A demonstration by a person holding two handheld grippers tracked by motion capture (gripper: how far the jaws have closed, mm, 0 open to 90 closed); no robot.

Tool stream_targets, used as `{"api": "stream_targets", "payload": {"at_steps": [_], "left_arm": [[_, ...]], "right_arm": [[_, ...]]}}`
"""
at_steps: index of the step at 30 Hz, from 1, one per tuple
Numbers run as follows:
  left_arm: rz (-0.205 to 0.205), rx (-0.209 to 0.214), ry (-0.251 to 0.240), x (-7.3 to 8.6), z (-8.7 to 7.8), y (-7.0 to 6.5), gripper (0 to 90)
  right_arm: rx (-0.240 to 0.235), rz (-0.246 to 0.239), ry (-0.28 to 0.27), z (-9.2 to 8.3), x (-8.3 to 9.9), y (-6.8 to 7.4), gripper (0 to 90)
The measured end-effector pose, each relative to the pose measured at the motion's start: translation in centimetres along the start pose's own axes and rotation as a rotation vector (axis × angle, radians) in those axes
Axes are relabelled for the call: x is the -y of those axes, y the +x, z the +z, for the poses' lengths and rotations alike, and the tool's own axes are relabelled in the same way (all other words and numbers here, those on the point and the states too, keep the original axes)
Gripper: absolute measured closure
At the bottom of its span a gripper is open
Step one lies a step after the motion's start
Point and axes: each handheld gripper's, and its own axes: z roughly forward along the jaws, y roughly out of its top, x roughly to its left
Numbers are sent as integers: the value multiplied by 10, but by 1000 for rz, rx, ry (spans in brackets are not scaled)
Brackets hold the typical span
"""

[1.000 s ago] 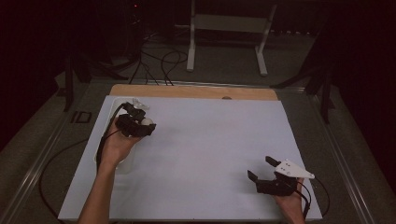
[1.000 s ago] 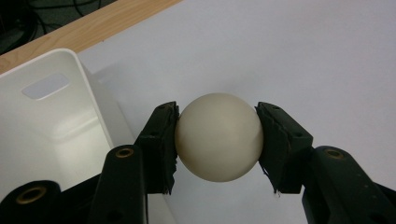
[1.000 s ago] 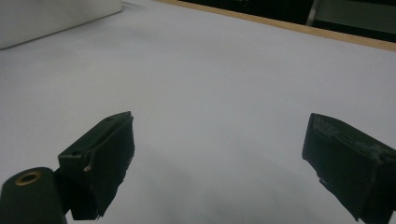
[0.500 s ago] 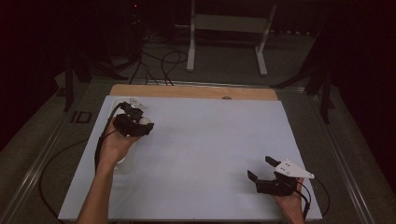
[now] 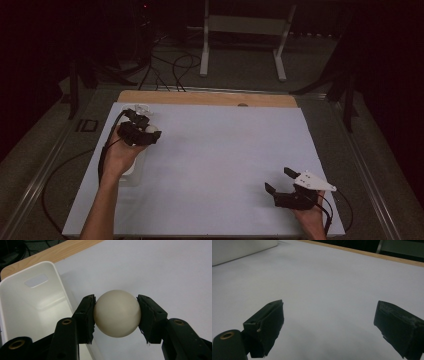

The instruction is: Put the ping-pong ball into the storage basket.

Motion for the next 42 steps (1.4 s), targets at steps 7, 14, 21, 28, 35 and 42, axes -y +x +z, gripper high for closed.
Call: {"api": "stream_targets", "payload": {"at_steps": [7,14,21,28,35,42], "left_arm": [[-15,-10,-3,3,-2,5,508],[-32,-22,-9,6,-5,10,508],[-38,-31,-7,9,-6,14,508],[-50,-38,-6,12,-8,19,508],[-56,-42,-4,15,-10,23,508],[-58,-46,-3,16,-11,26,508]], "right_arm": [[-1,0,1,0,0,0,87],[0,0,0,0,0,0,87],[0,-1,1,0,0,0,87],[1,-2,1,0,0,0,87],[1,-3,1,0,0,0,87],[1,-4,2,0,0,0,88]]}}
